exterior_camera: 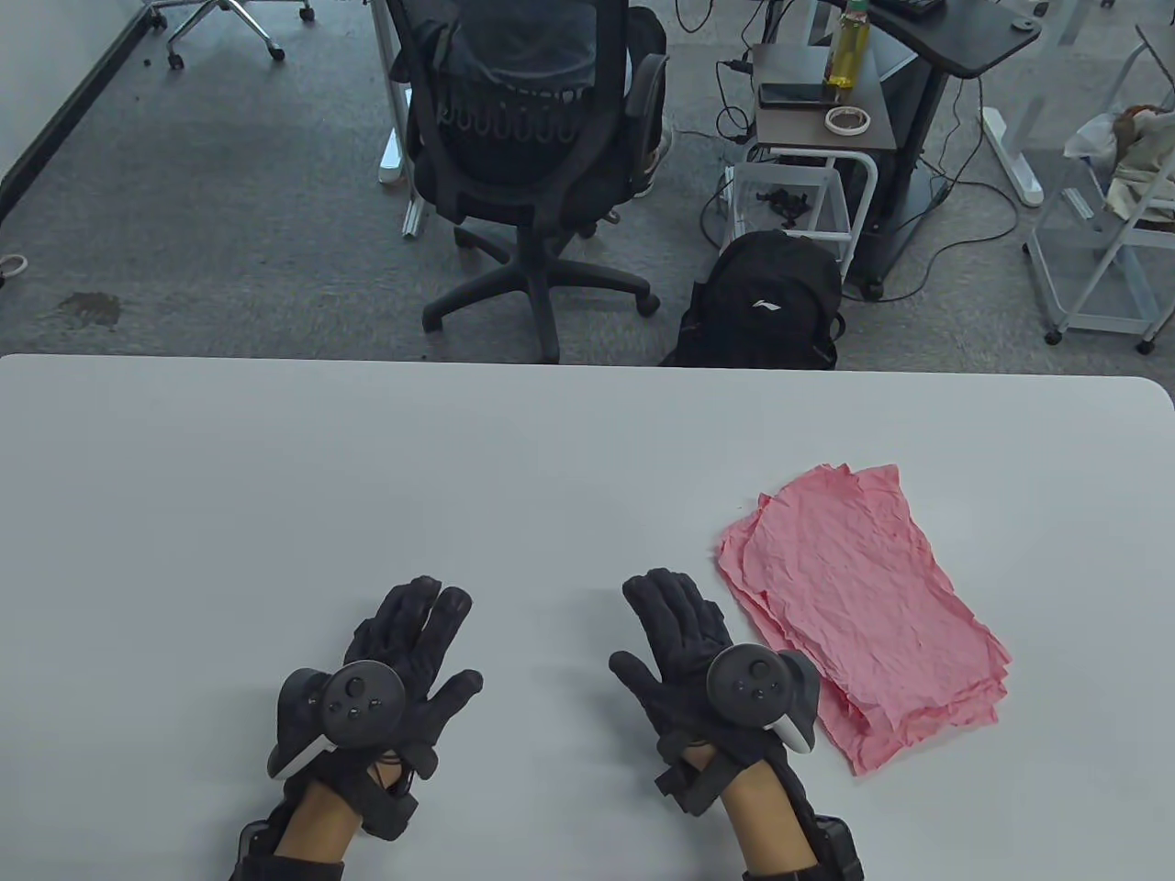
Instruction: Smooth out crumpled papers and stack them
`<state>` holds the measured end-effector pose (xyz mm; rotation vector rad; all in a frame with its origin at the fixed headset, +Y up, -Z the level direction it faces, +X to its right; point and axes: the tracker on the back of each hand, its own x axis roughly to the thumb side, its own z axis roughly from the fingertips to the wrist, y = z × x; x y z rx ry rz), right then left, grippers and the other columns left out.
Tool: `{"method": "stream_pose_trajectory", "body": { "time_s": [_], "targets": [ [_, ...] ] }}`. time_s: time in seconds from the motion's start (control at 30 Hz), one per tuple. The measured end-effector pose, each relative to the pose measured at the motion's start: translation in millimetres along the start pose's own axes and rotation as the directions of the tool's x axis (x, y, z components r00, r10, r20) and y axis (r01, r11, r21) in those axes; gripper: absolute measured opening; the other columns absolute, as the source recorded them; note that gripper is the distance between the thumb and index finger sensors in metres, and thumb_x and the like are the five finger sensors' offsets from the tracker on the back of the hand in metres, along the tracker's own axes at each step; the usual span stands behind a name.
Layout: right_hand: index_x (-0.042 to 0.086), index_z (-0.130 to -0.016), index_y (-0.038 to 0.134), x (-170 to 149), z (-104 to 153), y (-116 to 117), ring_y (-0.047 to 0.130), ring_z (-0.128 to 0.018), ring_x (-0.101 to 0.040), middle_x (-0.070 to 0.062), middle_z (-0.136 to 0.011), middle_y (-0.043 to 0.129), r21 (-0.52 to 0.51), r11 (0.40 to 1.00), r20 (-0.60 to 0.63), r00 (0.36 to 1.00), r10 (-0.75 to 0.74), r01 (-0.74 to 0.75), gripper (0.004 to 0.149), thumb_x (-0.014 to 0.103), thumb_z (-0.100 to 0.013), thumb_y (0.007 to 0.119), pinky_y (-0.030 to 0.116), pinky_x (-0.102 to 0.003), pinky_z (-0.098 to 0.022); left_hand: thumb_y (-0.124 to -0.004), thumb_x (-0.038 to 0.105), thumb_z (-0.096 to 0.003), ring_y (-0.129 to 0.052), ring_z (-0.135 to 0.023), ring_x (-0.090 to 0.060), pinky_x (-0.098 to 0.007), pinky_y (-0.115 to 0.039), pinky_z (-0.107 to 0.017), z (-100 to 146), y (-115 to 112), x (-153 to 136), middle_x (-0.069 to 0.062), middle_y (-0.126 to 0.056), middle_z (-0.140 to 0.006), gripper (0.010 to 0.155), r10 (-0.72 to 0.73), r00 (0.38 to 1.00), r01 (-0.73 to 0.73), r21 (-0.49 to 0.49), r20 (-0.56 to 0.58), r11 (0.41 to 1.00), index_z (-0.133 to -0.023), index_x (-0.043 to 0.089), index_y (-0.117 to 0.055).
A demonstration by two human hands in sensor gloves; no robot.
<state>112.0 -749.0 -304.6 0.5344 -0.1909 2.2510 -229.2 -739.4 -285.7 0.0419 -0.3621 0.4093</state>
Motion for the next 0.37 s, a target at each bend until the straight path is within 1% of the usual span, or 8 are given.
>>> {"method": "stream_pose_trajectory", "body": {
  "time_s": [0.17, 0.37],
  "targets": [
    [0.028, -0.109, 0.032, -0.2, -1.1, 1.0, 0.032, -0.105, -0.049, -0.019, -0.115, 0.036, 0.016, 1.000, -0.007, 1.000, -0.008, 0.008, 0.072, 0.052, -0.052, 0.069, 0.030, -0.074, -0.066, -0.057, 0.072, -0.0487, -0.033, -0.121, -0.038, -0.069, -0.039, -0.080, -0.3, -1.0, 0.4, -0.001, -0.024, -0.125, 0.081, -0.002, 1.000, 0.003, -0.010, 0.000, 1.000, -0.115, 0.049, -0.017],
    [0.027, -0.109, 0.032, 0.5, -1.5, 3.2, 0.033, -0.104, -0.049, -0.020, -0.115, 0.038, 0.027, 1.000, -0.005, 1.000, 0.000, 0.000, 0.072, 0.052, -0.052, 0.069, 0.031, -0.074, -0.066, -0.058, 0.072, -0.0487, -0.034, -0.120, -0.038, -0.069, -0.040, -0.080, 0.8, 0.9, -1.6, -0.002, -0.026, -0.125, 0.081, 0.005, 1.000, -0.005, 0.007, -0.002, 1.000, -0.115, 0.048, -0.018]
  ]
}}
